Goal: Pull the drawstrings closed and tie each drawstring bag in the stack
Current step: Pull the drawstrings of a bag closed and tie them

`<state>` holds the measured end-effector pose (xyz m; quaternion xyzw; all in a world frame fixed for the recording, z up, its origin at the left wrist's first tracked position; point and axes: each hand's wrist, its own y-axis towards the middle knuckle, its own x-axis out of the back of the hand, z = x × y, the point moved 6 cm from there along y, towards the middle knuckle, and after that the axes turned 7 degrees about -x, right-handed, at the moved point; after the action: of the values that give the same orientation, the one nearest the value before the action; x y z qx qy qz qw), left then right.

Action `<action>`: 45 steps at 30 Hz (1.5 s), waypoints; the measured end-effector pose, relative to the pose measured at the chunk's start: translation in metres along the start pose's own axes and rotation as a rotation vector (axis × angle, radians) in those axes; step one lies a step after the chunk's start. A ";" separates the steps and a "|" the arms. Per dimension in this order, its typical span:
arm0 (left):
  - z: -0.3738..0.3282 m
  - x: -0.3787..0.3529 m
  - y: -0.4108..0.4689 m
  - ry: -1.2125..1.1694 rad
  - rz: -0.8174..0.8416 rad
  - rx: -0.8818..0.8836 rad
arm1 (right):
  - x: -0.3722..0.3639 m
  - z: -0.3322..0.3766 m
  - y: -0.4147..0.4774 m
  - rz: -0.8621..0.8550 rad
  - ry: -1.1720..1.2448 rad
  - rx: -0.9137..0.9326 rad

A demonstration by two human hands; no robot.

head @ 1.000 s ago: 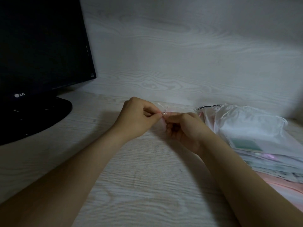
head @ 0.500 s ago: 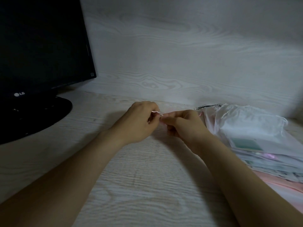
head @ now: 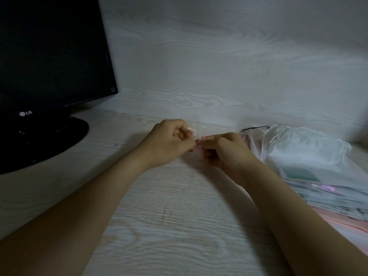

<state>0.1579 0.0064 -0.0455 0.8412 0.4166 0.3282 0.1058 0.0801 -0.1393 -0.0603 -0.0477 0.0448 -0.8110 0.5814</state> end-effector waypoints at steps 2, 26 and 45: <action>0.001 -0.003 -0.001 -0.026 0.027 -0.001 | 0.001 0.000 -0.001 -0.018 0.028 -0.007; 0.015 -0.004 0.005 -0.052 0.056 0.065 | 0.007 -0.004 0.007 -0.078 0.032 0.025; 0.024 -0.001 0.006 0.035 -0.042 0.118 | 0.014 -0.004 0.010 -0.166 -0.068 0.095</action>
<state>0.1762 0.0037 -0.0614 0.8311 0.4547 0.3152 0.0557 0.0847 -0.1560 -0.0656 -0.0509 -0.0174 -0.8554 0.5152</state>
